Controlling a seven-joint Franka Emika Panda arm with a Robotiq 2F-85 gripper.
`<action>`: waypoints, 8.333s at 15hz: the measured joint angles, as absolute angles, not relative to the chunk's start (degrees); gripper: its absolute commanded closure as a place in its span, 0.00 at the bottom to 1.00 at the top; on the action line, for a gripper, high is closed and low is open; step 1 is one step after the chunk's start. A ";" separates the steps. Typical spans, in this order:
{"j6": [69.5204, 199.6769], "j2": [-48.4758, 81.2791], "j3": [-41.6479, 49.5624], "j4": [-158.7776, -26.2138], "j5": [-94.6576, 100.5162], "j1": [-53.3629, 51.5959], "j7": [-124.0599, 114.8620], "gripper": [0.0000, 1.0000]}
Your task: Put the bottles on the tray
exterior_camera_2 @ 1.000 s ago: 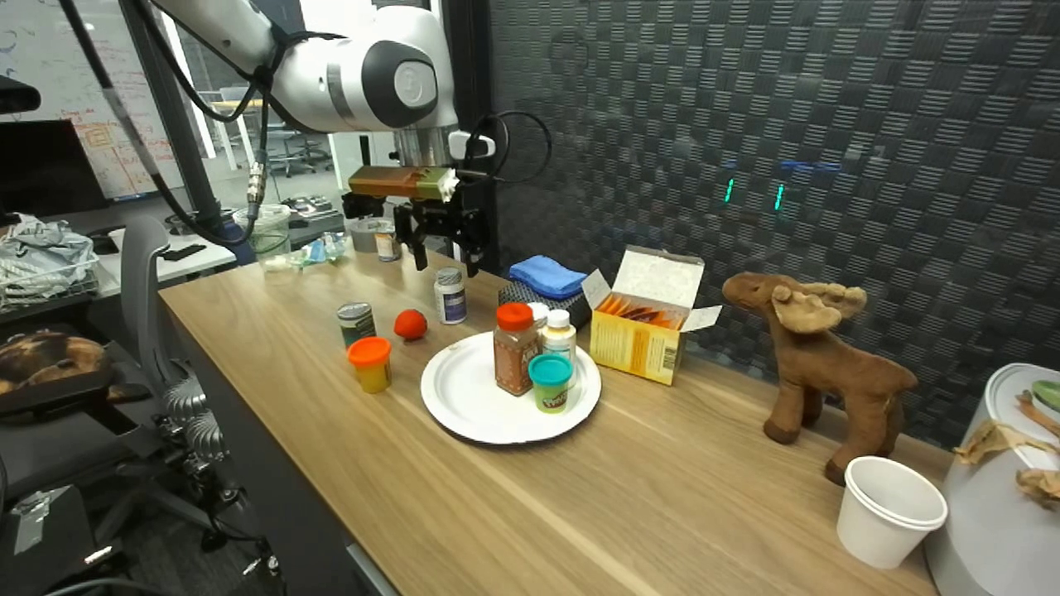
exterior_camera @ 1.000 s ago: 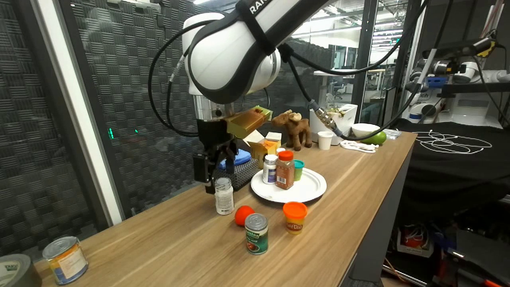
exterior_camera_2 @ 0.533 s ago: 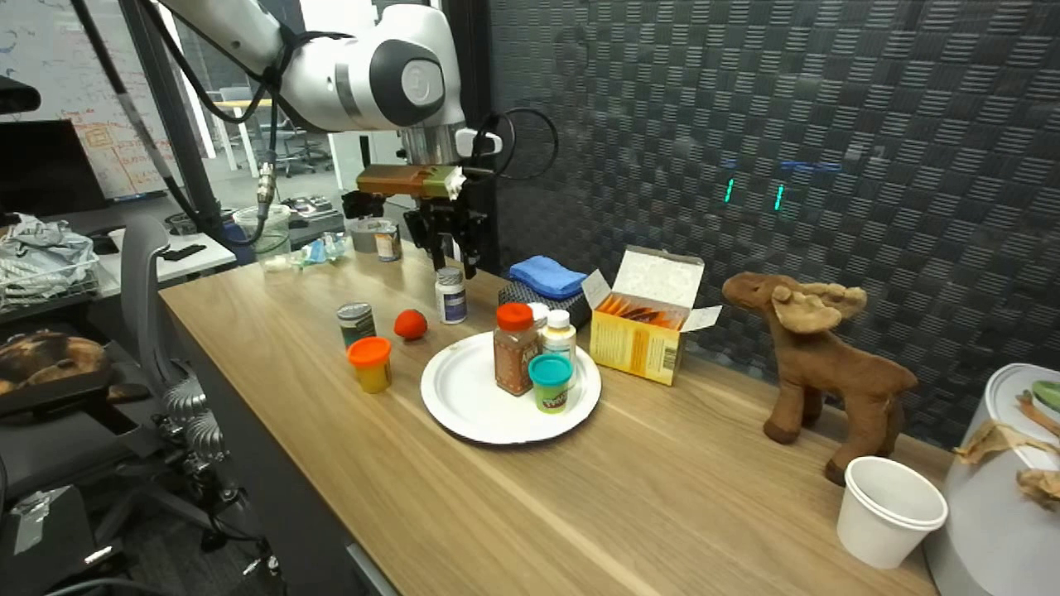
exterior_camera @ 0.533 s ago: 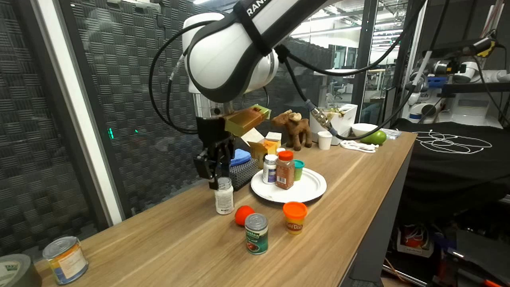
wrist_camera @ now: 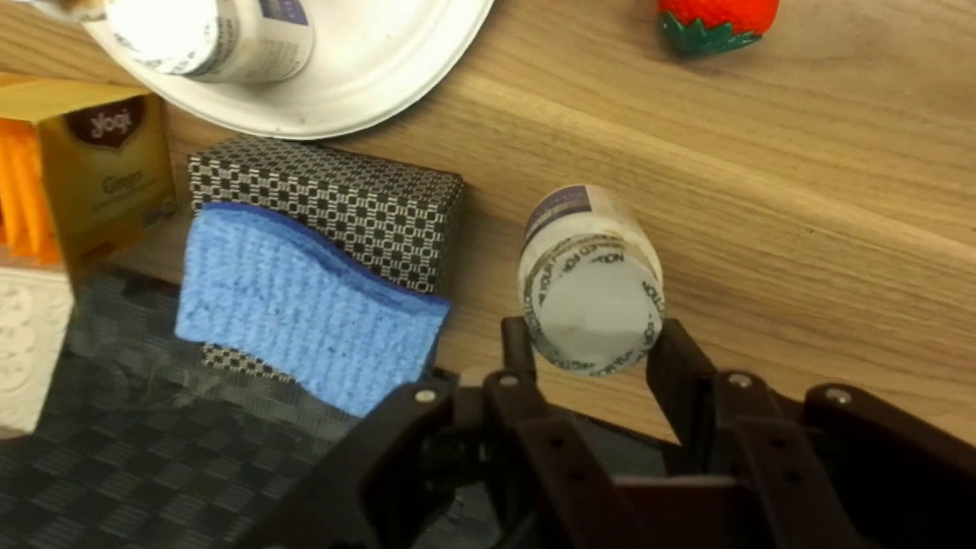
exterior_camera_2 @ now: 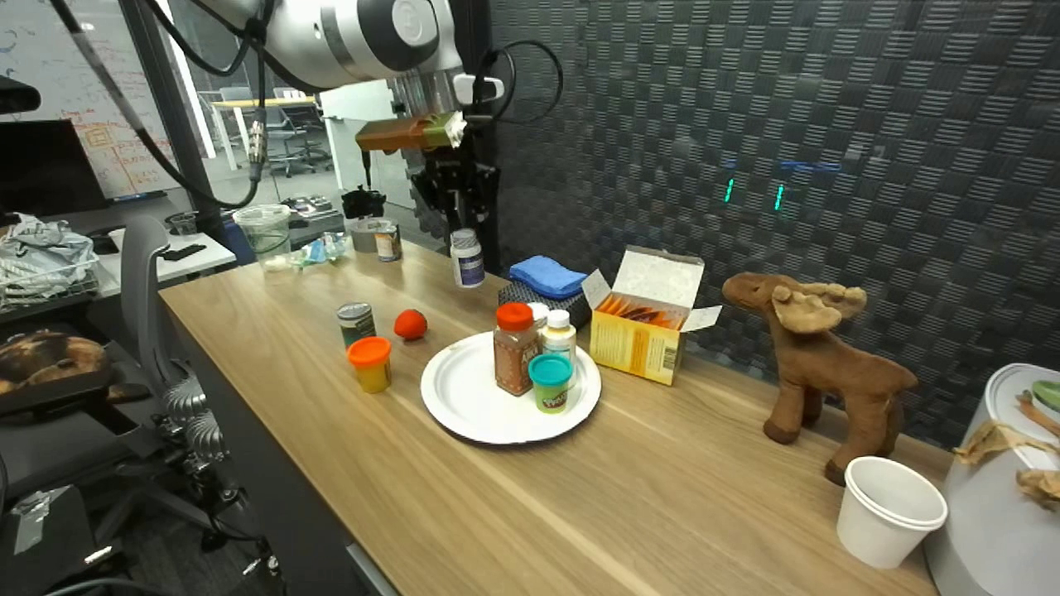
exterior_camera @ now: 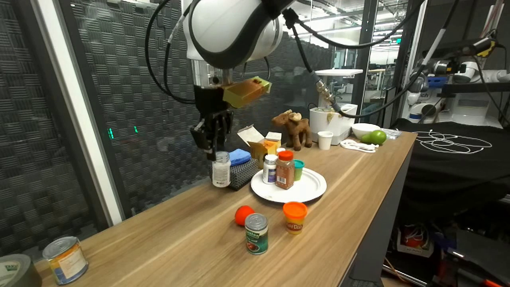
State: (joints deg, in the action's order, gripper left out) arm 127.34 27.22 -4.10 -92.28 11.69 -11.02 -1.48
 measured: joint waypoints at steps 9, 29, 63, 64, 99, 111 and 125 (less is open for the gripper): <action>125.03 12.13 -2.24 -105.43 16.12 -9.83 -2.99 0.82; 130.91 3.16 0.94 -125.01 9.16 0.80 8.92 0.82; 134.20 15.53 1.37 -117.42 5.16 4.68 10.95 0.02; 134.20 15.38 1.37 -117.38 5.16 4.68 10.96 0.00; 131.80 7.66 -8.01 -131.79 4.02 -7.58 11.49 0.00; 137.77 10.42 -7.60 -131.65 12.09 -7.57 11.30 0.49; 141.08 6.02 -3.84 -130.64 16.63 -5.90 7.77 0.71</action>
State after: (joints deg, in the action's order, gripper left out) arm 141.08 6.02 -3.84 -130.64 16.63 -5.90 7.77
